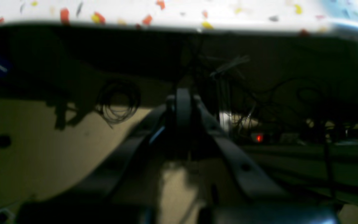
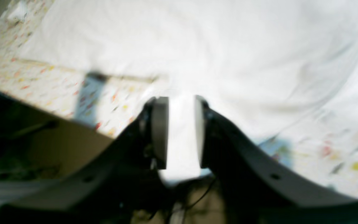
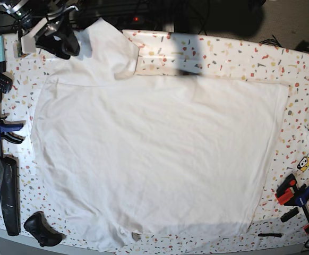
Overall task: Fold the T-shirt properly
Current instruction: 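Lower both grippers toward the shirt's shoulder corners, then grasp the shirt's shoulder edges with both grippers, then lift the shoulder edge and pull it over the shirt body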
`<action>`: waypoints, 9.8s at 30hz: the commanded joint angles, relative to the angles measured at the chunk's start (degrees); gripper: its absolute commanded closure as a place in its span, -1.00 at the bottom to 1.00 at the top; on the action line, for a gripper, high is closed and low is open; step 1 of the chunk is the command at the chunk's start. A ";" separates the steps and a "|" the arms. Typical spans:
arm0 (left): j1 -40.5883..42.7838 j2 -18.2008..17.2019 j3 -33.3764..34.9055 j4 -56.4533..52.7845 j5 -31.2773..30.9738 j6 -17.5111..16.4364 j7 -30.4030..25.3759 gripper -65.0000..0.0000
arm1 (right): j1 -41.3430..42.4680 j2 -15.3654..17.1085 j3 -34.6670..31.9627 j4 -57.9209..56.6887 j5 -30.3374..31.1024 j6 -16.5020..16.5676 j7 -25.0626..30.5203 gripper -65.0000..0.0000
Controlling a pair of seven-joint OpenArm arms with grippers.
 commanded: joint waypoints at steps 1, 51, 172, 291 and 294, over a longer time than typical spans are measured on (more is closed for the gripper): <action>1.27 -0.04 -0.11 2.95 0.15 -0.04 1.09 1.00 | -0.59 0.46 0.42 1.03 2.80 0.28 0.68 0.53; -19.41 -0.07 -0.11 28.20 19.26 4.83 48.30 0.37 | 7.41 -0.04 0.35 -23.50 14.03 -3.91 -4.48 0.04; -43.52 -1.18 -19.30 1.49 -19.12 -2.01 55.12 1.00 | 18.56 -9.68 0.37 -29.51 14.19 0.28 -15.50 1.00; -43.71 3.76 -26.73 7.89 -34.07 -12.96 57.94 1.00 | 24.13 -7.34 17.62 -15.50 18.01 0.28 -25.03 1.00; -44.46 3.76 -26.69 7.78 -33.22 -12.96 57.61 1.00 | 25.97 -5.51 17.62 -15.50 17.16 0.28 -25.16 1.00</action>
